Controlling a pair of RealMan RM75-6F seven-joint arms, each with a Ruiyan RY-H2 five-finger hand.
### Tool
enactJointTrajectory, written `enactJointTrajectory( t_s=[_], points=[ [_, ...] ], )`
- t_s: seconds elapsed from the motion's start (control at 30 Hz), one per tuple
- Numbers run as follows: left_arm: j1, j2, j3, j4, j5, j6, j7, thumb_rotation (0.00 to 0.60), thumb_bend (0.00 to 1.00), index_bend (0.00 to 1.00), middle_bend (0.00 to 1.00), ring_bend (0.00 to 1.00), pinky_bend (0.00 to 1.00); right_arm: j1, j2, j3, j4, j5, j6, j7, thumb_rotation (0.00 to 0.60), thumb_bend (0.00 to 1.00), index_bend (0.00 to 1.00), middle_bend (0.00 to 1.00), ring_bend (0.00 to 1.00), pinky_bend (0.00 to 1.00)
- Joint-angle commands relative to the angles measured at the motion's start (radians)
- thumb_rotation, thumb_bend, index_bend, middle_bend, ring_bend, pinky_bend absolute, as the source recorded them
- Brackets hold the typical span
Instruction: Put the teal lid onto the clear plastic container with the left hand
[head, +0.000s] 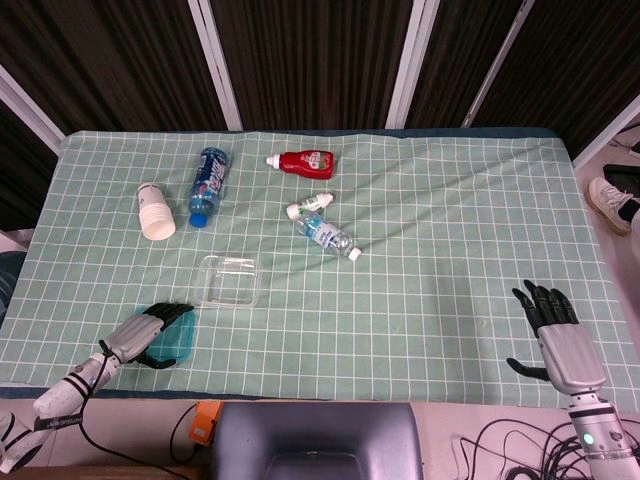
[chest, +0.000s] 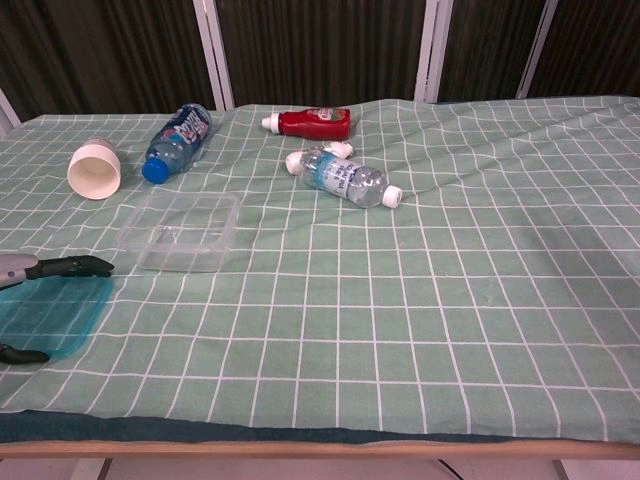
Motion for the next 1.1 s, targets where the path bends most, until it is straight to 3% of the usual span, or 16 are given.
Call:
enactJointTrajectory(
  t_s=[0.03, 0.13, 0.37, 0.7, 0.9, 1.1],
  points=[
    [0.005, 0.002, -0.002, -0.008, -0.006, 0.001, 0.008, 0.6, 0.24, 0.0, 0.39, 0.47, 0.47, 0.0, 0.001, 0.0, -0.001, -0.001, 0.001, 0.001, 0.6, 0.19, 0.0, 0.0, 0.0, 0.01],
    [0.007, 0.006, -0.002, -0.014, -0.013, -0.005, 0.016, 0.6, 0.24, 0.0, 0.45, 0.55, 0.56, 0.0, 0.001, 0.0, -0.002, 0.0, 0.001, 0.001, 0.6, 0.19, 0.0, 0.0, 0.0, 0.01],
    [0.016, 0.022, -0.005, -0.035, -0.011, 0.022, 0.036, 0.6, 0.24, 0.0, 0.51, 0.62, 0.62, -0.001, 0.0, -0.001, -0.002, -0.002, 0.002, -0.001, 0.6, 0.19, 0.0, 0.0, 0.0, 0.01],
    [0.028, 0.119, -0.049, -0.167, -0.027, 0.116, 0.092, 0.6, 0.25, 0.0, 0.58, 0.72, 0.69, -0.001, 0.001, -0.004, -0.003, -0.005, 0.001, 0.0, 0.6, 0.19, 0.0, 0.0, 0.0, 0.01],
    [-0.002, 0.256, -0.104, -0.35, -0.045, 0.143, 0.146, 0.6, 0.26, 0.0, 0.62, 0.76, 0.72, 0.002, 0.001, -0.005, -0.003, -0.005, -0.007, -0.001, 0.6, 0.19, 0.0, 0.0, 0.0, 0.01],
    [-0.096, 0.38, -0.164, -0.541, -0.053, 0.061, 0.242, 0.6, 0.27, 0.01, 0.63, 0.76, 0.72, 0.005, 0.0, -0.006, -0.003, -0.007, -0.011, -0.003, 0.6, 0.19, 0.0, 0.0, 0.0, 0.01]
  ],
)
